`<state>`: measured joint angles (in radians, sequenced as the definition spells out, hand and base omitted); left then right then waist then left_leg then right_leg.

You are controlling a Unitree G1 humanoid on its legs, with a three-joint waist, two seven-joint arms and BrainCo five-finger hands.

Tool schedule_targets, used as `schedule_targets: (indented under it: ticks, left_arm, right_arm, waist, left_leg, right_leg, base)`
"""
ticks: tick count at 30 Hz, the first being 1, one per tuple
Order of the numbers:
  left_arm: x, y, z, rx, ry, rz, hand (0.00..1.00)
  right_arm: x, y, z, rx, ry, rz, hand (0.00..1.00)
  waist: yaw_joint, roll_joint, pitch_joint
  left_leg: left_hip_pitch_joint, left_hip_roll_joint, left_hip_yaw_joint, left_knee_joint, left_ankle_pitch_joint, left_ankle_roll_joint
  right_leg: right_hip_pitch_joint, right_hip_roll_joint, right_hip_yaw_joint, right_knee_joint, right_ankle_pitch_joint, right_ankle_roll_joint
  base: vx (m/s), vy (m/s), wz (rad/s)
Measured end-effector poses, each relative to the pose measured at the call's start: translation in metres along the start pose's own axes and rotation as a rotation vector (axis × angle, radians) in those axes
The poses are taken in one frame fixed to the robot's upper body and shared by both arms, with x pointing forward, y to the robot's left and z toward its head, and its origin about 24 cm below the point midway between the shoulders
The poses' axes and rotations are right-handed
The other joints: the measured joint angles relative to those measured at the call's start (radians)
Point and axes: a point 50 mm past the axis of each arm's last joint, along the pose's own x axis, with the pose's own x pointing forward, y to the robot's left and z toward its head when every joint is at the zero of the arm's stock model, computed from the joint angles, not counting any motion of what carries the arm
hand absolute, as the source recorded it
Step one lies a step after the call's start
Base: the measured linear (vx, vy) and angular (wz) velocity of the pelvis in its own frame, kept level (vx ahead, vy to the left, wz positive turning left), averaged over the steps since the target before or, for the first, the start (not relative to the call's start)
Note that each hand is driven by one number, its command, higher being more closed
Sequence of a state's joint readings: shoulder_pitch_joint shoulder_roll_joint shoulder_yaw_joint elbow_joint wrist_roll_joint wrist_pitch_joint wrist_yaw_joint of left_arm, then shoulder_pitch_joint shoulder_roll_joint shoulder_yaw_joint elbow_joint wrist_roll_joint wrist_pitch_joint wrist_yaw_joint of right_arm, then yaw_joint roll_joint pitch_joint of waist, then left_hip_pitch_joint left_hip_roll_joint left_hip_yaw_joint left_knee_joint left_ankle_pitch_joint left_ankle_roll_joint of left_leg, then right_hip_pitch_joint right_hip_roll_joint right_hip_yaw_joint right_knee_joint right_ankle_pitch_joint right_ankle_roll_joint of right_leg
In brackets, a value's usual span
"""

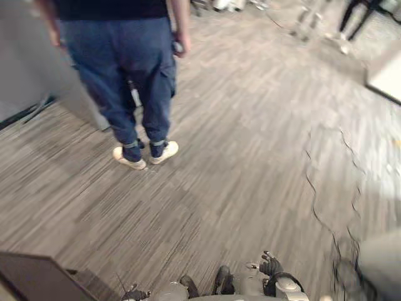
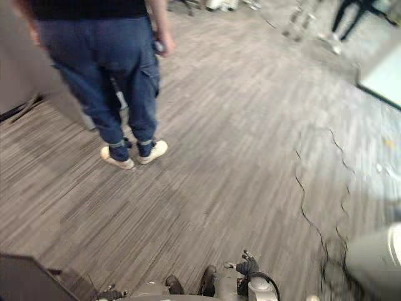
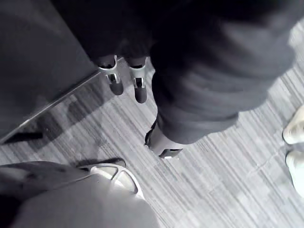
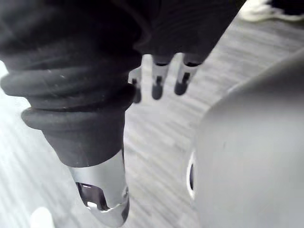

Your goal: Organize washtable

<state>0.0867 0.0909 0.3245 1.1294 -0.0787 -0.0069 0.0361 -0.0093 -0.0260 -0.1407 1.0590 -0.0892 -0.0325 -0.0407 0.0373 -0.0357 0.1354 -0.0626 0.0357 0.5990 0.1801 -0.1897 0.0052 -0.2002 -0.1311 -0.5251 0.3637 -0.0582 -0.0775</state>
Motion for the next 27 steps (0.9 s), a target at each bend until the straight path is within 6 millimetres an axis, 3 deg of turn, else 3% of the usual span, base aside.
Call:
schedule_targets:
  ticks: [1,2,3,4,6,7,8,9,10,12,14,15,16,17,18,19,21,22,24,25,27]
  left_arm:
    - [0.0,0.0,0.003,0.001,-0.006,0.0,0.0]
    - [0.0,-0.002,0.002,0.004,-0.003,-0.006,0.0]
    - [0.0,-0.005,0.0,0.008,0.006,-0.014,0.0]
    - [0.001,-0.012,0.002,0.007,0.003,-0.028,0.0]
    - [0.001,-0.018,0.007,0.029,-0.017,-0.048,0.0]
    - [0.001,-0.022,0.01,0.034,-0.03,-0.061,0.0]
    - [0.0,-0.031,0.014,0.024,-0.044,-0.086,0.0]
    - [0.0,-0.031,0.014,0.019,-0.044,-0.09,0.0]
    - [0.001,-0.03,0.017,0.01,-0.058,-0.095,0.0]
    - [-0.001,-0.032,0.012,0.005,-0.051,-0.099,0.0]
    - [-0.002,-0.034,0.007,0.009,-0.041,-0.105,0.0]
    - [-0.001,-0.031,0.012,0.005,-0.06,-0.1,0.0]
    - [-0.002,-0.033,0.016,-0.015,-0.08,-0.103,0.0]
    - [-0.002,-0.034,0.016,-0.02,-0.081,-0.106,0.0]
    - [-0.003,-0.038,0.015,-0.04,-0.082,-0.116,0.0]
    - [-0.003,-0.039,0.014,-0.041,-0.079,-0.118,0.0]
    - [-0.003,-0.034,0.011,-0.045,-0.07,-0.103,0.0]
    - [-0.003,-0.029,0.007,-0.053,-0.062,-0.091,0.0]
    - [-0.004,-0.024,0.0,-0.051,-0.045,-0.081,0.0]
    - [-0.005,-0.022,-0.008,-0.058,-0.023,-0.074,0.0]
    - [-0.006,-0.001,-0.02,-0.03,0.02,-0.02,0.0]
  right_arm:
    - [-0.001,-0.002,-0.009,0.008,0.04,-0.005,0.0]
    - [-0.001,-0.006,-0.012,0.01,0.052,-0.015,0.0]
    - [-0.001,-0.01,-0.011,0.024,0.056,-0.027,0.0]
    - [0.0,-0.015,-0.009,0.034,0.048,-0.041,0.0]
    - [-0.001,-0.018,-0.009,0.081,0.044,-0.056,0.0]
    - [-0.001,-0.018,-0.011,0.082,0.047,-0.057,0.0]
    - [-0.002,-0.02,-0.014,0.079,0.055,-0.062,0.0]
    - [-0.003,-0.017,-0.016,0.079,0.061,-0.055,0.0]
    - [-0.004,-0.012,-0.018,0.078,0.065,-0.043,0.0]
    - [-0.003,-0.017,-0.016,0.062,0.059,-0.055,0.0]
    - [-0.004,-0.015,-0.017,0.038,0.059,-0.044,0.0]
    - [-0.003,-0.011,-0.015,0.016,0.056,-0.029,0.0]
    - [-0.002,-0.011,-0.015,-0.022,0.063,-0.021,0.0]
    - [-0.002,-0.011,-0.014,-0.03,0.06,-0.019,0.0]
    - [-0.001,-0.017,-0.011,-0.076,0.058,-0.02,0.0]
    - [0.0,-0.019,-0.013,-0.103,0.071,-0.006,0.0]
    - [0.0,-0.016,-0.014,-0.091,0.076,0.002,0.0]
    - [-0.001,-0.017,-0.016,-0.076,0.086,0.007,0.0]
    - [-0.001,-0.018,-0.02,-0.054,0.099,0.004,0.0]
    - [-0.001,-0.019,-0.02,-0.056,0.102,0.002,0.0]
    - [-0.006,-0.009,-0.034,-0.021,0.131,0.02,0.0]
  waist:
    - [0.008,-0.025,-0.012]
    - [0.011,-0.007,-0.009]
    - [0.006,0.01,-0.006]
    - [-0.001,0.033,-0.001]
    - [-0.028,0.049,-0.008]
    - [-0.027,0.051,-0.011]
    - [-0.026,0.052,-0.02]
    - [-0.021,0.029,-0.024]
    - [-0.017,0.037,-0.025]
    - [-0.019,0.042,-0.04]
    - [-0.014,0.061,-0.047]
    - [-0.015,0.042,-0.051]
    - [-0.008,0.055,-0.047]
    - [-0.005,0.064,-0.044]
    - [0.013,0.096,-0.039]
    - [0.034,0.104,-0.034]
    - [0.035,0.091,-0.025]
    - [0.035,0.091,-0.025]
    - [0.034,0.093,-0.028]
    - [0.041,0.095,-0.029]
    - [0.042,0.036,-0.062]
  left_leg:
    - [-0.018,-0.041,-0.039,-0.008,0.0,0.001]
    - [-0.016,-0.05,-0.049,-0.018,-0.023,0.034]
    - [-0.017,-0.069,-0.025,-0.038,-0.025,0.124]
    - [-0.024,-0.064,-0.017,-0.043,-0.022,0.118]
    - [-0.023,-0.065,-0.019,-0.068,-0.012,0.109]
    - [-0.017,-0.065,-0.019,-0.074,-0.011,0.106]
    - [-0.013,-0.064,-0.007,-0.076,-0.033,0.073]
    - [-0.003,-0.064,0.021,-0.052,-0.059,0.047]
    - [-0.026,0.019,0.038,0.102,-0.099,0.114]
    - [-0.01,0.033,0.086,0.123,-0.142,0.112]
    - [0.009,0.074,0.128,0.177,-0.152,0.09]
    - [-0.05,0.118,0.09,0.346,-0.142,0.078]
    - [-0.129,0.148,-0.058,0.545,-0.14,0.076]
    - [-0.145,0.146,-0.099,0.575,-0.137,0.076]
    - [-0.186,0.116,-0.26,0.659,-0.115,0.046]
    - [-0.188,0.041,-0.416,0.685,-0.086,-0.002]
    - [-0.195,-0.032,-0.54,0.727,-0.067,-0.033]
    - [-0.194,-0.033,-0.606,0.713,-0.129,-0.001]
    - [-0.18,-0.013,-0.712,0.569,-0.155,-0.035]
    - [-0.143,0.0,-0.729,0.454,-0.17,-0.024]
    - [-0.124,-0.034,-0.679,0.341,-0.131,-0.009]
  right_leg:
    - [0.021,-0.055,-0.042,-0.023,-0.013,0.019]
    - [0.039,-0.051,-0.053,-0.043,-0.022,0.042]
    - [0.077,-0.043,-0.035,-0.12,-0.023,0.112]
    - [0.077,-0.03,-0.03,-0.155,-0.006,0.135]
    - [0.077,-0.012,-0.019,-0.193,-0.004,0.133]
    - [0.088,-0.01,-0.013,-0.194,-0.004,0.132]
    - [0.091,0.004,0.0,-0.208,-0.003,0.131]
    - [0.085,-0.015,0.024,-0.226,-0.001,0.12]
    - [0.076,-0.01,0.037,-0.174,0.01,0.121]
    - [0.052,-0.002,0.106,-0.106,0.004,0.114]
    - [0.059,0.05,0.145,-0.076,-0.026,0.073]
    - [0.067,0.074,0.172,-0.067,-0.042,0.062]
    - [0.076,0.085,0.21,-0.064,-0.074,0.084]
    - [0.076,0.093,0.229,-0.064,-0.075,0.084]
    - [0.077,0.115,0.284,-0.062,-0.075,0.086]
    - [0.095,0.125,0.336,-0.07,-0.07,0.09]
    - [0.134,0.105,0.403,-0.119,-0.057,0.075]
    - [0.146,0.102,0.427,-0.138,-0.056,0.074]
    - [0.131,0.109,0.468,-0.151,-0.039,0.105]
    - [0.12,0.11,0.509,-0.16,-0.009,0.142]
    - [0.135,0.079,0.556,-0.254,0.015,0.154]
  base:
    - [-0.14,-0.068,-1.45]
    - [-0.16,-0.052,-1.4]
    - [-0.19,-0.026,-1.07]
    - [-0.23,0.0,-0.8]
    - [-0.13,-0.024,-0.1]
    - [-0.08,-0.063,0.12]
    - [-0.05,-0.05,0.05]
    - [-0.04,-0.023,-0.06]
    - [0.0,0.021,-0.37]
    - [0.01,0.037,-0.6]
    - [0.1,-0.008,-0.79]
    - [0.16,-0.078,-0.91]
    - [0.14,-0.07,-0.79]
    - [0.04,0.083,-1.06]
    - [0.04,0.166,-1.13]
    - [0.05,0.228,-1.19]
    - [0.05,0.208,-0.79]
    - [0.03,0.214,-0.63]
    - [0.0,0.191,-0.7]
    - [0.04,0.248,-1.04]
    - [0.12,0.195,-0.72]
